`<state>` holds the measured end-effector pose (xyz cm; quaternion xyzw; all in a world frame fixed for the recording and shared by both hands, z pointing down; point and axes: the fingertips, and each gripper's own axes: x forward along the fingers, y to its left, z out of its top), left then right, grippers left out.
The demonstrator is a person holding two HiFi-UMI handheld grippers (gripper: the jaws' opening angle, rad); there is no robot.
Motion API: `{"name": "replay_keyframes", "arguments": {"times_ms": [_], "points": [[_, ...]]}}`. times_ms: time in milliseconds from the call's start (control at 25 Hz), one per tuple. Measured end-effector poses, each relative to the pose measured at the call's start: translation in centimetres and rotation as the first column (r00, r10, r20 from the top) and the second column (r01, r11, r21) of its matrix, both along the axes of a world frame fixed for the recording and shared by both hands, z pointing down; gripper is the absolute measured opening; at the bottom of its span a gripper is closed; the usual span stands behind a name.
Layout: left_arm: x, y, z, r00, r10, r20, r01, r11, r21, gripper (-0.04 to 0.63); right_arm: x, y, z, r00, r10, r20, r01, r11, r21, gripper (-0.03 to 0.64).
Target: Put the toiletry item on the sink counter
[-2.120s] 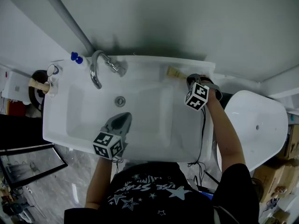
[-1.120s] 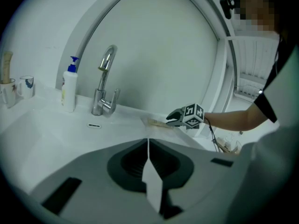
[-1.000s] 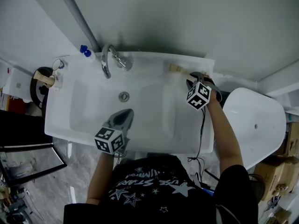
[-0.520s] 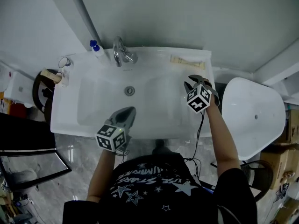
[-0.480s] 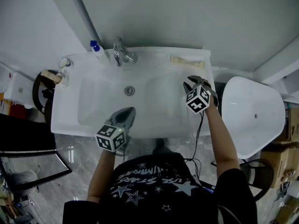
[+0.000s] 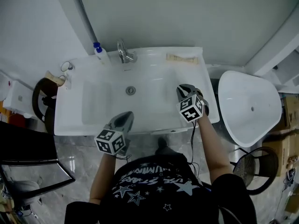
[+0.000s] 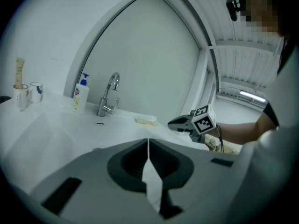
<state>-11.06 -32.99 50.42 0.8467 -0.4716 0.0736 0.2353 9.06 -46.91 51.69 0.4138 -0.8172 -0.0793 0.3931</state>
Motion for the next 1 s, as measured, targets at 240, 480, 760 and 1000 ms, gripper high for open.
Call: {"name": "replay_keyframes", "arguments": {"times_ms": [240,480,760,1000], "points": [[-0.8,2.8,-0.1,1.0,0.03,-0.007,-0.03,0.999,0.01,0.02,-2.6,4.1,-1.2,0.996,0.012,0.084,-0.013,1.0,0.008,0.016],[-2.2,6.5,0.1,0.998,0.059,-0.007,-0.059,0.998,0.013,0.02,-4.8,8.9,-1.0,0.989,0.038,0.14,-0.037,0.999,-0.006,0.014],[-4.1,11.2,0.0,0.996,0.094,-0.007,-0.094,0.995,0.015,0.021,-7.8,15.3,-0.5,0.982,0.058,0.18,-0.051,0.998,-0.043,0.015],[-5.9,14.9,-0.4,0.994,0.109,-0.008,-0.108,0.994,0.031,0.02,-10.3,20.3,-0.6,0.974,0.071,0.216,-0.06,0.997,-0.057,0.014]]}}
